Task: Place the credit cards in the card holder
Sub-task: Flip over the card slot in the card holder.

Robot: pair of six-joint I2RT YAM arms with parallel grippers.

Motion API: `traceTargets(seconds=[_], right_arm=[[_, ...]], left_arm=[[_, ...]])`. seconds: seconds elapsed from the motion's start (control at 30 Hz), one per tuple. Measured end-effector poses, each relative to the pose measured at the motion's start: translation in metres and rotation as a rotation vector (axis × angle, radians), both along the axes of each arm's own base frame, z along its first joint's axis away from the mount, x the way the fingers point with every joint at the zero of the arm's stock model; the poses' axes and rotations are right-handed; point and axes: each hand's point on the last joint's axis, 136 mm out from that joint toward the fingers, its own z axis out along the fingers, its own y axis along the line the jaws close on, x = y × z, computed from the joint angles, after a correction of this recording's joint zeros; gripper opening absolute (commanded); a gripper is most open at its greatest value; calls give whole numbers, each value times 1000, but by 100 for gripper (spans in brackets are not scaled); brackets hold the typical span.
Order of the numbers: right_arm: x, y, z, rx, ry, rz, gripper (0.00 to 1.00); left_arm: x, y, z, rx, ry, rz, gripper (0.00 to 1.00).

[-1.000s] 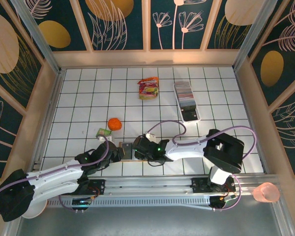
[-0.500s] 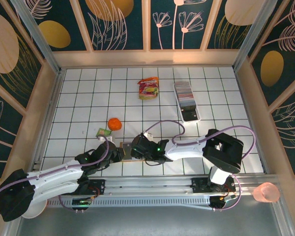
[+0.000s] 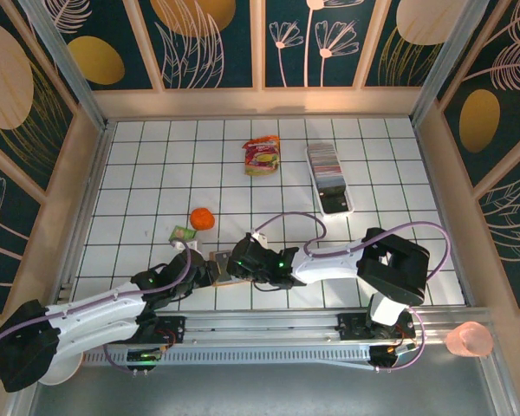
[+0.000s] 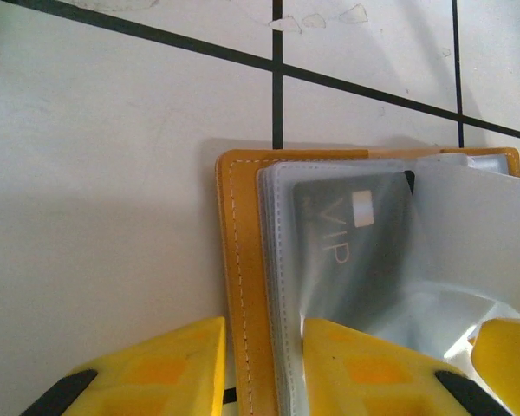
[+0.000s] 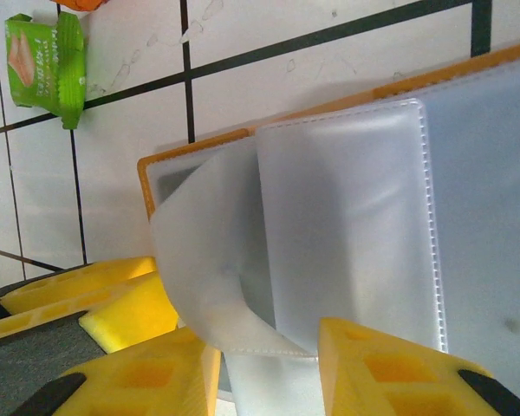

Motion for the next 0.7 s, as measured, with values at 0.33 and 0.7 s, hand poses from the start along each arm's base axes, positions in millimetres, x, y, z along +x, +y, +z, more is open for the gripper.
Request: traceTargets(seconds=[0.33,0.7], right_arm=[[1,5,15,60,-11,-7,34],[4,9,29,106,-30,-10,34]], left_arm=[[0,1,-1,-2,3,13,28],[1,7,0,7,-2,37,28]])
